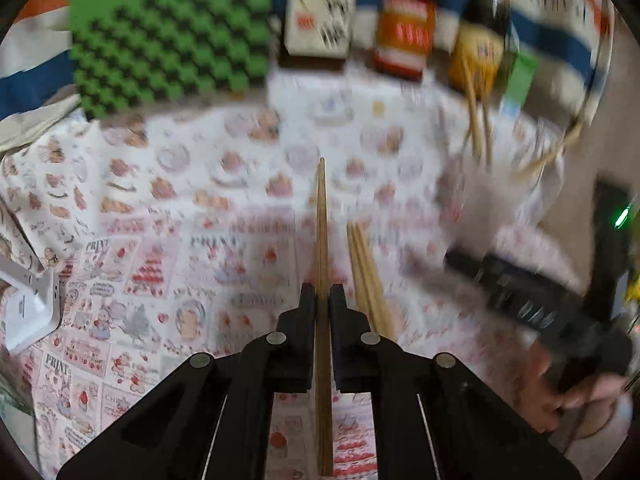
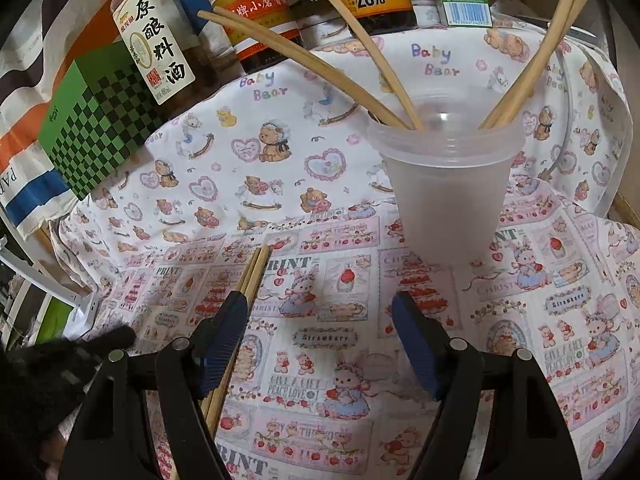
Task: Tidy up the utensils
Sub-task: 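Lift the left tool's chopstick while the right tool closes on a chopstick from the bundle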
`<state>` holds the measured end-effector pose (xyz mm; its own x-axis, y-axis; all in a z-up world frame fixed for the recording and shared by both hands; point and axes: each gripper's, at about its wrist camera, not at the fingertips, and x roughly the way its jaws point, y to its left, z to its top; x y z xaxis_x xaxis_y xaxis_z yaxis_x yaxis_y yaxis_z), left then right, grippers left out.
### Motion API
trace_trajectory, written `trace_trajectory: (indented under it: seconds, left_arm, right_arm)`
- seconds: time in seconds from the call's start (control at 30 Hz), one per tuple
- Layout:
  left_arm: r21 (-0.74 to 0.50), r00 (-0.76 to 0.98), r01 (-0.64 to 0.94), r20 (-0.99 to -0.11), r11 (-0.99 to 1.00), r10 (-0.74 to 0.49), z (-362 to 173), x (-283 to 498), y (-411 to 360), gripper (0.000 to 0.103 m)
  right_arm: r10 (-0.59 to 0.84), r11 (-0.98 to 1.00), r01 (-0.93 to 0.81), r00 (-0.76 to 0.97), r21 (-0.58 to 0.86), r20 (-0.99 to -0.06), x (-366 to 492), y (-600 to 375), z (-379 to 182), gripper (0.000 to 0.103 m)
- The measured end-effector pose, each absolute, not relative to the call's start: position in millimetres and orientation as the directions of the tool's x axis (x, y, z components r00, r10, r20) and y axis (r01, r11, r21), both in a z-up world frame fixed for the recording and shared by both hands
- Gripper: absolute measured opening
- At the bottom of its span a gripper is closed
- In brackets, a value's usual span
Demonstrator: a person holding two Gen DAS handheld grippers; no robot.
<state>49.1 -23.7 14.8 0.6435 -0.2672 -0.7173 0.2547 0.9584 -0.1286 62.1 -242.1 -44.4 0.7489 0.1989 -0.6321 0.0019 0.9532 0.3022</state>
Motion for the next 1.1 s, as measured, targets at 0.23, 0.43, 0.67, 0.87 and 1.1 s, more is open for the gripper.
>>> trace_trajectory:
  seconds: [0.23, 0.43, 0.67, 0.87, 1.1]
  left_arm:
    - [-0.149, 0.621, 0.261, -0.730, 0.954, -0.285, 19.6, 54.5, -16.4, 0.006]
    - [-0.172, 0.670, 0.241, -0.683, 0.955, -0.292, 25.6, 46.9, -12.2, 0.006]
    - [-0.227, 0.801, 0.239, -0.504, 0.944, -0.323, 55.8, 25.7, 5.6, 0.006]
    - [-0.268, 0.846, 0.234, -0.417, 0.935, -0.331, 68.1, 21.1, 21.9, 0.006]
    - [-0.265, 0.864, 0.210, -0.399, 0.941, -0.305, 67.2, 25.0, 31.0, 0.006]
  right_arm:
    - [0.196, 0.957, -0.006, 0.750, 0.290, -0.632, 61.6, -240.3, -45.4, 0.076]
    - [0.199, 0.958, -0.013, 0.750, 0.287, -0.631, 62.0, -239.6, -45.8, 0.077]
    - [0.201, 0.959, -0.023, 0.754, 0.281, -0.625, 60.2, -238.0, -44.1, 0.076]
    - [0.205, 0.959, -0.030, 0.757, 0.281, -0.620, 58.7, -237.2, -43.0, 0.076]
    - [0.305, 0.937, -0.118, 0.732, 0.328, -0.609, 57.2, -231.9, -39.3, 0.056]
